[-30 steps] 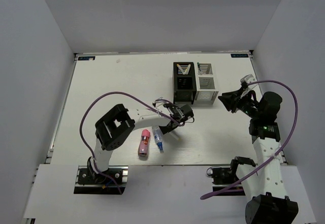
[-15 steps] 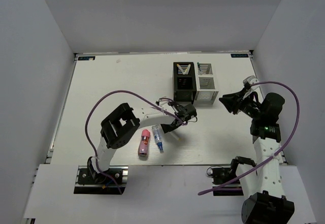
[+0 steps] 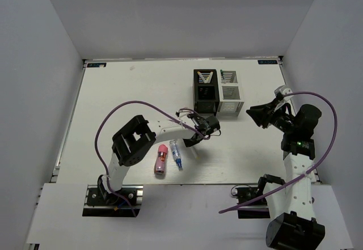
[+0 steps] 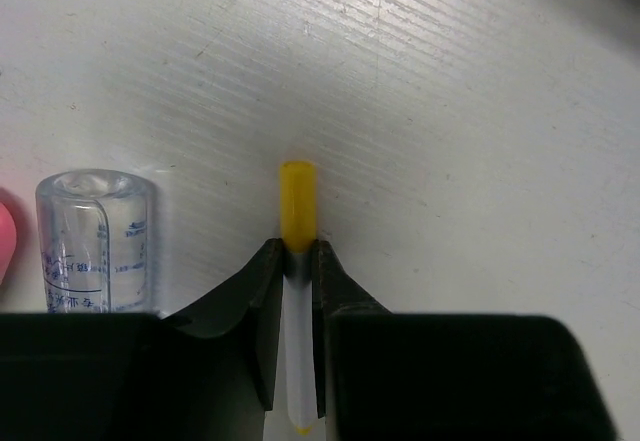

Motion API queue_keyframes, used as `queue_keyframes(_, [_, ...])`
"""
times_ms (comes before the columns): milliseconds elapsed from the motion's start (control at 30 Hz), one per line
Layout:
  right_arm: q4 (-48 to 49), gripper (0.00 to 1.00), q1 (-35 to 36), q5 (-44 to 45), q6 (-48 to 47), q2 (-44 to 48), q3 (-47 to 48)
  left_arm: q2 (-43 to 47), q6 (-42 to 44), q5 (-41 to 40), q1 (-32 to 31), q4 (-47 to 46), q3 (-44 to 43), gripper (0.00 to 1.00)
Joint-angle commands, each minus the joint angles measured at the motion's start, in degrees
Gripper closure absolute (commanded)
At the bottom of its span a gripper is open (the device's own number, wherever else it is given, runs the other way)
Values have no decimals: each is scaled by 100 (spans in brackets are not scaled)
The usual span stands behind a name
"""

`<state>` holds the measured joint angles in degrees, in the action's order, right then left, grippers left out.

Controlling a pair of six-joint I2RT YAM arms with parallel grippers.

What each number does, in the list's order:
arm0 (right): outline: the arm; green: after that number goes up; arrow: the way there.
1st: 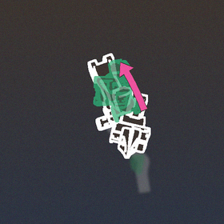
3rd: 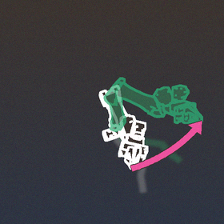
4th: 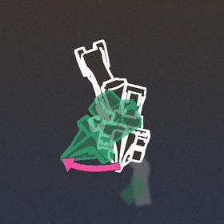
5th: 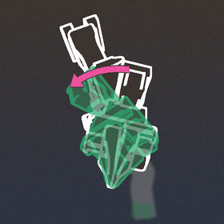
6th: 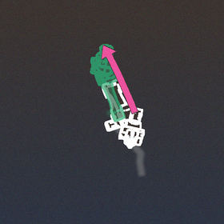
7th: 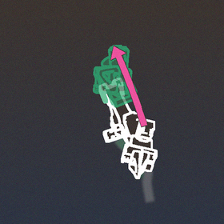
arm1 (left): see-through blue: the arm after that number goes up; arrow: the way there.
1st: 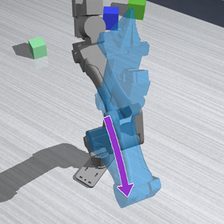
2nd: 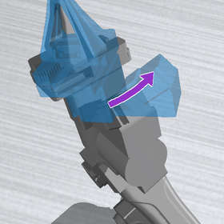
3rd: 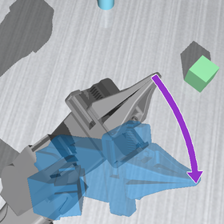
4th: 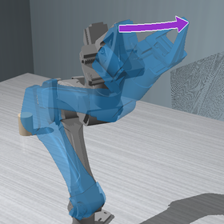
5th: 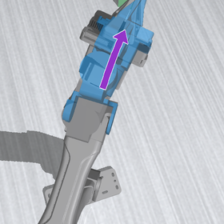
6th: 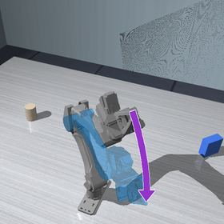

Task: Sort the stationery into containers
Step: Grab a piece of stationery with the left arm

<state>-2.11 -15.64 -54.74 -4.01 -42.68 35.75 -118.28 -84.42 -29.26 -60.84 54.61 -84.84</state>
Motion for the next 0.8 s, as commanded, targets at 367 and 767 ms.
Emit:
queue_keyframes(367, [-97, 66, -238, -362, -29, 13, 20, 849, 1883, -352, -139, -485, -165, 100])
queue_keyframes(767, [-184, 68, -326, -476, -135, -101, 46, 2810, 4634, -36, -121, -3262, 1004, 100])
